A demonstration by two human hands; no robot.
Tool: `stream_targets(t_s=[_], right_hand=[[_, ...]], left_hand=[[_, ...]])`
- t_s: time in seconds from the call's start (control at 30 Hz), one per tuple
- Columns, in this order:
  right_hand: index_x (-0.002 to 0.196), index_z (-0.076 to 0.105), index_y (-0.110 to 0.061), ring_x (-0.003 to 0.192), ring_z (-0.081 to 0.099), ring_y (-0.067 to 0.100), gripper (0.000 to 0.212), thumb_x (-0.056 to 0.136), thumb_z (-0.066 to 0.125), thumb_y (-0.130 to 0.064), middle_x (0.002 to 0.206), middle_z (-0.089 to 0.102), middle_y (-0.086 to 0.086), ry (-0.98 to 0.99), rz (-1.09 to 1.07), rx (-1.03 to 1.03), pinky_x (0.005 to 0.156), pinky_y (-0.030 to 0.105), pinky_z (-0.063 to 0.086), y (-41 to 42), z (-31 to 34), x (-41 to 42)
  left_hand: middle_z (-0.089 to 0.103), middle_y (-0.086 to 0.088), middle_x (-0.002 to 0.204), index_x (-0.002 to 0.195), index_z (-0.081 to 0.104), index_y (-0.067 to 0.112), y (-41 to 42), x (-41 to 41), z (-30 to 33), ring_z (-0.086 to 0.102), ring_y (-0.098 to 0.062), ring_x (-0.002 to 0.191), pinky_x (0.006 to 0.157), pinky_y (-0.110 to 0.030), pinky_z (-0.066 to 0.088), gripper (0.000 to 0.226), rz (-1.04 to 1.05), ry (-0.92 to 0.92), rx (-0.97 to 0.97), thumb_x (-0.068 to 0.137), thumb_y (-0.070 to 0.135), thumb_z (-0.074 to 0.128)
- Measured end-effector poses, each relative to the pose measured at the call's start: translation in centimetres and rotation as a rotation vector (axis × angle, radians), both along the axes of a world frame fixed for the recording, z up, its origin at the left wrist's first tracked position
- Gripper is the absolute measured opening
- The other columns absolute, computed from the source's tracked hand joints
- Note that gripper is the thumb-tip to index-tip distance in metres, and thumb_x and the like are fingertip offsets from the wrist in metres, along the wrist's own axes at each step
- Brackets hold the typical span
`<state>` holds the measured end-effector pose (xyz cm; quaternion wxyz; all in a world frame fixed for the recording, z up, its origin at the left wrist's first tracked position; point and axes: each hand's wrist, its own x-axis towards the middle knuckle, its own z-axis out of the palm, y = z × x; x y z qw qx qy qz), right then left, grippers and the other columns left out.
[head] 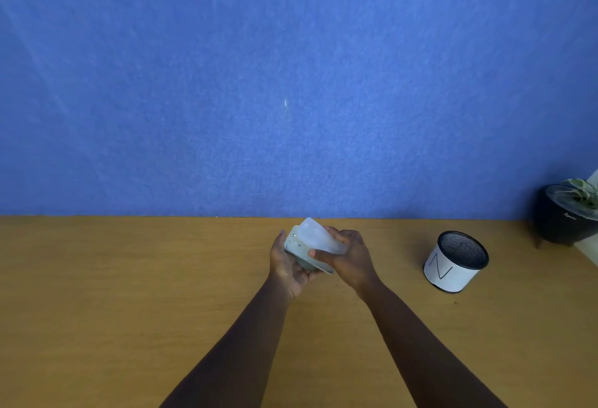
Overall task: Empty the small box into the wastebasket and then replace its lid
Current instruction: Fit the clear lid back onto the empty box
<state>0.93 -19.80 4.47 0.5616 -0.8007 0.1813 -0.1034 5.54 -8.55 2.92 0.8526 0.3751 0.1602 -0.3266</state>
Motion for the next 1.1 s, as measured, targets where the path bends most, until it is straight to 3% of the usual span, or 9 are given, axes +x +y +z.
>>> stream_targets(t_s=[0.2, 0.37, 0.47, 0.53, 0.63, 0.73, 0.83, 0.93, 1.1], right_hand=[[0.13, 0.052, -0.019, 0.119, 0.039, 0.018, 0.067, 0.069, 0.079, -0.028, 0.109, 0.038, -0.002, 0.05, 0.108, -0.166, 0.102, 0.035, 0.043, 0.4, 0.2, -0.2], [0.131, 0.051, -0.02, 0.115, 0.041, 0.019, 0.072, 0.066, 0.081, -0.028, 0.107, 0.037, -0.002, 0.03, 0.126, -0.275, 0.091, 0.023, 0.037, 0.4, 0.3, -0.5], [0.133, 0.049, -0.019, 0.113, 0.042, 0.018, 0.075, 0.066, 0.081, -0.03, 0.11, 0.04, 0.001, 0.036, 0.146, -0.309, 0.091, 0.024, 0.039, 0.3, 0.3, -0.7], [0.133, 0.049, -0.019, 0.111, 0.043, 0.017, 0.075, 0.066, 0.081, -0.031, 0.112, 0.041, 0.001, 0.042, 0.155, -0.31, 0.09, 0.026, 0.043, 0.3, 0.4, -0.8], [0.13, 0.052, -0.02, 0.106, 0.046, 0.011, 0.068, 0.069, 0.079, -0.031, 0.115, 0.045, -0.002, 0.073, 0.135, -0.11, 0.081, 0.019, 0.044, -0.1, 0.8, -0.7], [0.112, 0.065, -0.006, 0.101, 0.061, 0.022, 0.038, 0.08, 0.071, -0.026, 0.117, 0.064, 0.009, 0.122, -0.099, 0.272, 0.086, 0.036, 0.054, -1.1, 0.9, -0.8], [0.094, 0.067, 0.004, 0.072, 0.065, 0.022, 0.022, 0.082, 0.069, -0.015, 0.088, 0.068, 0.014, 0.163, -0.189, 0.511, 0.051, 0.023, 0.058, -1.7, 1.2, -1.2], [0.088, 0.067, 0.005, 0.063, 0.062, 0.016, 0.014, 0.08, 0.07, -0.007, 0.072, 0.065, 0.008, 0.13, -0.217, 0.598, 0.04, 0.015, 0.053, -2.1, 1.2, -1.4], [0.075, 0.067, 0.0, 0.065, 0.063, 0.016, 0.007, 0.079, 0.07, -0.004, 0.077, 0.066, 0.011, 0.1, -0.226, 0.567, 0.043, 0.015, 0.054, -2.2, 1.0, -1.5]], left_hand=[[0.061, -0.016, 0.099, 0.094, 0.059, 0.01, -0.4, -0.4, 0.3, 0.061, -0.029, 0.087, 0.063, -0.041, 0.05, 0.066, -0.024, 0.015, 0.02, 0.091, 0.065, 0.023], [0.07, -0.014, 0.087, 0.093, 0.061, 0.007, -0.6, -0.5, 0.3, 0.064, -0.027, 0.079, 0.062, -0.038, 0.052, 0.074, -0.046, -0.012, -0.007, 0.085, 0.072, 0.026], [0.073, -0.005, 0.059, 0.092, 0.061, 0.008, -0.7, -0.6, 0.4, 0.058, -0.02, 0.066, 0.059, -0.031, 0.054, 0.047, -0.062, -0.081, 0.057, 0.09, 0.053, 0.046], [0.072, -0.002, 0.053, 0.09, 0.06, 0.01, -0.7, -0.8, 0.3, 0.054, -0.019, 0.067, 0.053, -0.028, 0.057, 0.026, -0.058, -0.124, 0.098, 0.092, 0.035, 0.053], [0.069, -0.009, 0.077, 0.091, 0.059, 0.011, -0.7, -0.9, 0.4, 0.06, -0.02, 0.074, 0.056, -0.032, 0.058, 0.018, -0.051, -0.162, 0.102, 0.093, 0.028, 0.053], [0.062, -0.011, 0.092, 0.095, 0.055, 0.01, -0.8, -0.8, 0.6, 0.062, -0.022, 0.084, 0.059, -0.036, 0.057, 0.016, -0.01, -0.191, 0.1, 0.094, 0.026, 0.053], [0.061, -0.011, 0.096, 0.105, 0.051, 0.009, -0.7, -0.7, 0.7, 0.061, -0.023, 0.088, 0.066, -0.04, 0.055, 0.02, -0.013, -0.245, 0.103, 0.094, 0.026, 0.051], [0.061, -0.011, 0.098, 0.1, 0.054, 0.012, -0.9, -0.8, 0.7, 0.062, -0.023, 0.09, 0.065, -0.04, 0.058, 0.017, -0.049, -0.281, 0.088, 0.095, 0.027, 0.049], [0.062, -0.01, 0.098, 0.098, 0.055, 0.013, -1.1, -1.0, 0.5, 0.062, -0.022, 0.09, 0.062, -0.035, 0.06, 0.016, -0.073, -0.32, 0.095, 0.096, 0.028, 0.048]])
